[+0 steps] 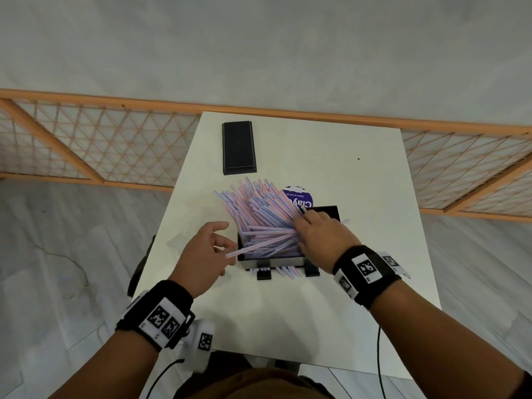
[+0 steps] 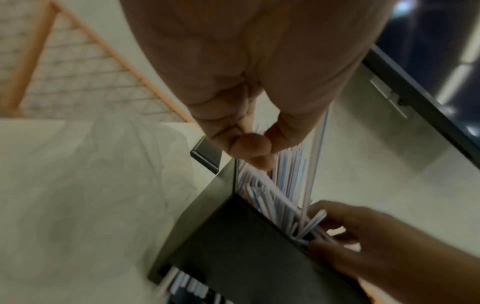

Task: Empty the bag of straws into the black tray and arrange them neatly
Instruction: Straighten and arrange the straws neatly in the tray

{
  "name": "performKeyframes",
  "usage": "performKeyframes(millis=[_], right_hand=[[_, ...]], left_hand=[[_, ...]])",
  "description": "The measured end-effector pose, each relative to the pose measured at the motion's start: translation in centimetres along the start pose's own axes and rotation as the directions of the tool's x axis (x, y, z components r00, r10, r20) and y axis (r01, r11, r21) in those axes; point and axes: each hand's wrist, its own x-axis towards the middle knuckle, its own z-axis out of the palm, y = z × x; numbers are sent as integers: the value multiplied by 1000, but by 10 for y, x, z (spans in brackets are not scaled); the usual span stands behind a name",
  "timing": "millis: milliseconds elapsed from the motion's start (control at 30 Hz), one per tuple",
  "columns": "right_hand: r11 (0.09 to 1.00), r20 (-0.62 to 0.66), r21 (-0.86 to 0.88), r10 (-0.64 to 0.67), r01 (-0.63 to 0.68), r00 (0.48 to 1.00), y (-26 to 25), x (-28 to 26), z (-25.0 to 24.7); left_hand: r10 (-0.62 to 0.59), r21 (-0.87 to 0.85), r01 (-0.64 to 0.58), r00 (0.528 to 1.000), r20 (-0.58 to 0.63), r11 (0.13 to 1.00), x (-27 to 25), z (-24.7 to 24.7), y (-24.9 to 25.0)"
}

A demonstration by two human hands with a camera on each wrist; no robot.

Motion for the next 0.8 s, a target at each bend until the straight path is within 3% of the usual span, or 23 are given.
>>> performKeyframes(millis=[67,167,233,300,367,433,467,567,800], right_hand=[[999,43,48,-20,18,999,2,0,2],[993,122,120,-24,9,992,6,5,2],[991,179,136,-26,1,984,6,11,-1],[993,187,116,-38,16,982,5,16,-1],[996,174,79,-58,45,983,1,19,-1],[996,149,51,-79,72,986,-2,21,-2],[996,136,42,-84,79,987,-3,21,-3],[994,79,37,-104,101,991,-6,19,-7],[984,-54,105,-140,145,989,-9,16,-4]], left_hand=[[-91,-127,98,994,59,987,-5,1,4],[-227,-405,260,965,129,876,-12,2,15],[-241,-455,283,959,148,844,-15,3,26],[-168,-305,204,976,141,930,-18,7,31],[-10,95,-5,988,152,995,-19,9,29],[86,475,-185,971,222,860,-19,13,21],[113,580,-230,966,231,781,-19,14,18],[172,723,-272,962,211,635,-16,16,8],[218,786,-293,954,205,543,-6,5,-7]])
